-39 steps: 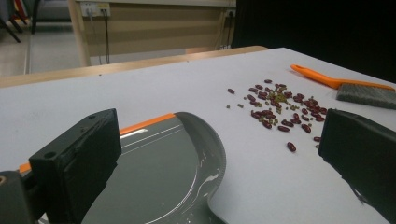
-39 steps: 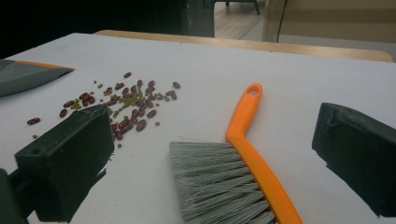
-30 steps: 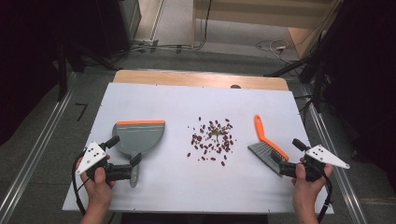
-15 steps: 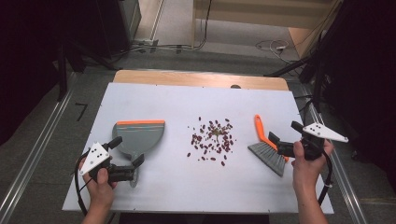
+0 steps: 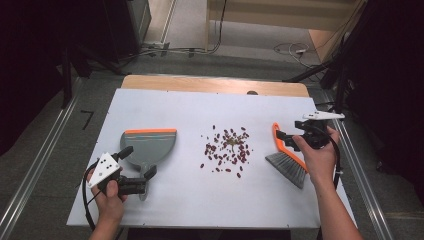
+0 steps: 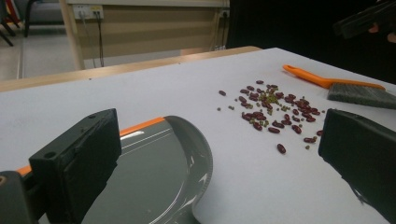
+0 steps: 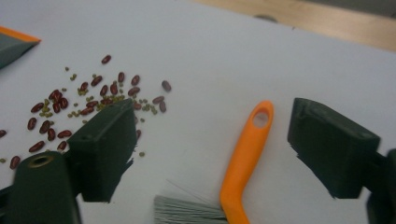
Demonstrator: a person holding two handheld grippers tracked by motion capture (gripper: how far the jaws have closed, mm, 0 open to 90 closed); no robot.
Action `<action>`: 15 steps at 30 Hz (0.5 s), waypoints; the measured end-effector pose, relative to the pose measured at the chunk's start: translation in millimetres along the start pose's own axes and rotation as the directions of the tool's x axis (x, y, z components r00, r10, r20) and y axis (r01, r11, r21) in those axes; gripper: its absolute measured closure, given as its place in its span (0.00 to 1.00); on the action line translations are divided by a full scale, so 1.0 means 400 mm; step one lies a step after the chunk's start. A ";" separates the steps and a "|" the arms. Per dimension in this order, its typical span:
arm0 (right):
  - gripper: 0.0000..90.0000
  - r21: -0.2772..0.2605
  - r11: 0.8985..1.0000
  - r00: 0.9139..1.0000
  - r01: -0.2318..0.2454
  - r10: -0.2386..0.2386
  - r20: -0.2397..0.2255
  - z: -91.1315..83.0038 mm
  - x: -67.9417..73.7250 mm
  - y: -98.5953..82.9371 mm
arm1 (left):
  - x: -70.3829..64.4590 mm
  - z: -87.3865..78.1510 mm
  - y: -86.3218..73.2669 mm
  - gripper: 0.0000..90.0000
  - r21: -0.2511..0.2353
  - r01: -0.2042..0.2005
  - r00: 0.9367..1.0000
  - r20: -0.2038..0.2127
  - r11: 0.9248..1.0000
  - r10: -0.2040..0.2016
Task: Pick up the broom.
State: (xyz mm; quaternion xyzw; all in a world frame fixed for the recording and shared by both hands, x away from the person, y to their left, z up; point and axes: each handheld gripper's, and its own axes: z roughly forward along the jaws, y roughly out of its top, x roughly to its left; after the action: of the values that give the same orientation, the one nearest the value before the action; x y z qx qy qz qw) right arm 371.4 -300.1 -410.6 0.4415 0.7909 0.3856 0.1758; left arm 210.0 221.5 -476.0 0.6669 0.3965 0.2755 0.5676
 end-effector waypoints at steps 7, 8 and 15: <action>0.46 0.149 0.985 0.996 -0.083 0.077 0.045 0.060 -0.023 0.006 | -0.004 0.000 -0.003 0.00 0.006 -0.011 1.000 0.000 1.000 0.011; 0.50 0.170 0.981 0.995 -0.094 0.086 0.059 0.069 -0.024 0.004 | -0.004 -0.001 -0.004 0.00 0.009 -0.013 1.000 -0.002 1.000 0.013; 0.59 0.311 0.944 0.991 -0.109 0.080 0.105 0.120 -0.020 -0.013 | 0.002 -0.007 -0.005 0.00 0.006 -0.011 1.000 -0.010 1.000 0.011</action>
State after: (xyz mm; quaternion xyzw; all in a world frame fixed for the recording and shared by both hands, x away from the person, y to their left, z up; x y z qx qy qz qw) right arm 402.5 -286.4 -446.0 0.5186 0.8114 0.2414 0.1200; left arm 207.7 223.6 -477.4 0.6692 0.3964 0.2807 0.5623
